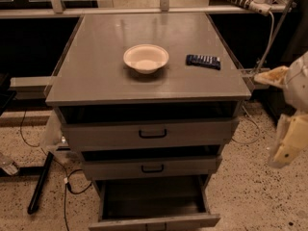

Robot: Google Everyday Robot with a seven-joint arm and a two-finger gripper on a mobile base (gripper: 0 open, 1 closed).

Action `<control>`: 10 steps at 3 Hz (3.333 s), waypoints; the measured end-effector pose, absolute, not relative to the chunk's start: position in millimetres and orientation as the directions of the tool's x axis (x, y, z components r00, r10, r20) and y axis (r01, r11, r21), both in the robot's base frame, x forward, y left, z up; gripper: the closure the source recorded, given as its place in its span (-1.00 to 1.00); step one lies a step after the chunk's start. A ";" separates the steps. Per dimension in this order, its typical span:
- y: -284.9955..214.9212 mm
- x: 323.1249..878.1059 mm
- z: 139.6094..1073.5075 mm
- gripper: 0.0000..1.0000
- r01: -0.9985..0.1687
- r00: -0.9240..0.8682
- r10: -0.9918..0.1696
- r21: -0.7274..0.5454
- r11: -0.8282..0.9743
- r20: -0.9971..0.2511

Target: Close bottom drawer

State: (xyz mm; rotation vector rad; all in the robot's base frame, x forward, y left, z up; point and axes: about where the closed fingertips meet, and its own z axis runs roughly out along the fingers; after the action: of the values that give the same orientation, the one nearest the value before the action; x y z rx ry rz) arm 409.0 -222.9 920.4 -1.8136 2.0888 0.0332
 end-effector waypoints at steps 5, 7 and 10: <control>-201.8 375.9 788.6 -1.00 -0.983 0.059 -0.890 -0.180 0.026 -0.452; -199.1 393.3 708.1 -0.64 -0.988 0.023 -0.899 -0.148 0.047 -0.437; -251.0 426.5 585.0 0.77 -0.981 -0.012 -0.921 -0.173 0.086 -0.389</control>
Offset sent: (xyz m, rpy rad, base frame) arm -0.0332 0.0004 -0.1399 0.2289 -0.0386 0.2241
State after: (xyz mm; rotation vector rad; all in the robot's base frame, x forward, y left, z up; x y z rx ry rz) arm 426.5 -251.0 585.0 -1.8735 1.9723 0.2035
